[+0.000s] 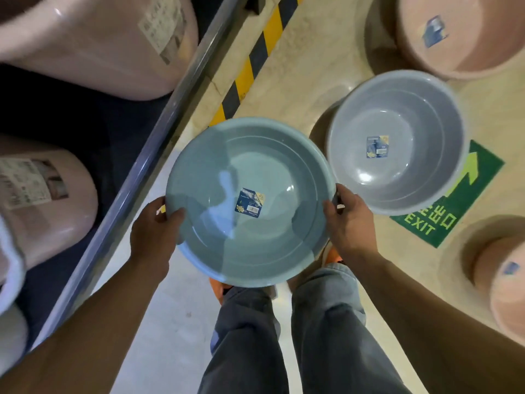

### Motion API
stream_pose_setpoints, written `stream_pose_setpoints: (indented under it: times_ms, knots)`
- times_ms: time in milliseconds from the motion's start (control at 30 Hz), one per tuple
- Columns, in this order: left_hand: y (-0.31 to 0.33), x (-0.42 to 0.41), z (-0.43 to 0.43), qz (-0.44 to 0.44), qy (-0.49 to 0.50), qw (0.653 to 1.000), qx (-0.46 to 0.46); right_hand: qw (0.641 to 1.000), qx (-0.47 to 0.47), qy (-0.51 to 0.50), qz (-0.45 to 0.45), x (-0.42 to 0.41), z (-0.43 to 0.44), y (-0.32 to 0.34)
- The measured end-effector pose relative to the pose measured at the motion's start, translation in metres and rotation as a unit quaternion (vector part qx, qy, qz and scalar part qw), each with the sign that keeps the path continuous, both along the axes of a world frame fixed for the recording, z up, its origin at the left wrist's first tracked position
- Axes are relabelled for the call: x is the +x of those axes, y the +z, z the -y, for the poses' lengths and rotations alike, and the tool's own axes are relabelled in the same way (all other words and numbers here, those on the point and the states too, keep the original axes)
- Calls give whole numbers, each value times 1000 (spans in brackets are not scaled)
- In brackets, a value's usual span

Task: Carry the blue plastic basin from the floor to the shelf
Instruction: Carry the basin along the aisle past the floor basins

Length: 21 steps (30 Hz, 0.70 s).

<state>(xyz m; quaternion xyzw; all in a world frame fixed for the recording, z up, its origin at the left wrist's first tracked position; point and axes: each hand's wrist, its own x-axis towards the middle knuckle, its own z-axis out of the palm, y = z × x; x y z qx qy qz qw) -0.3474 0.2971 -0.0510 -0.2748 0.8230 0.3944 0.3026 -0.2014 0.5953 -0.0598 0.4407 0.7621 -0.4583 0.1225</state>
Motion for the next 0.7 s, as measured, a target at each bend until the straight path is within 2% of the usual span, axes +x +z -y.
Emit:
stream_pose_setpoints:
  times_ms: [200, 467, 700]
  knots:
    - [73, -20, -58, -73, -28, 997, 3, 997, 41, -48, -51, 1, -40, 76]
    - [133, -31, -156, -71, -88, 993, 41, 988, 62, -116, -75, 20, -116, 144]
    - [143, -30, -237, -52, -160, 985, 44, 983, 88, -158, -14, 45, -178, 161]
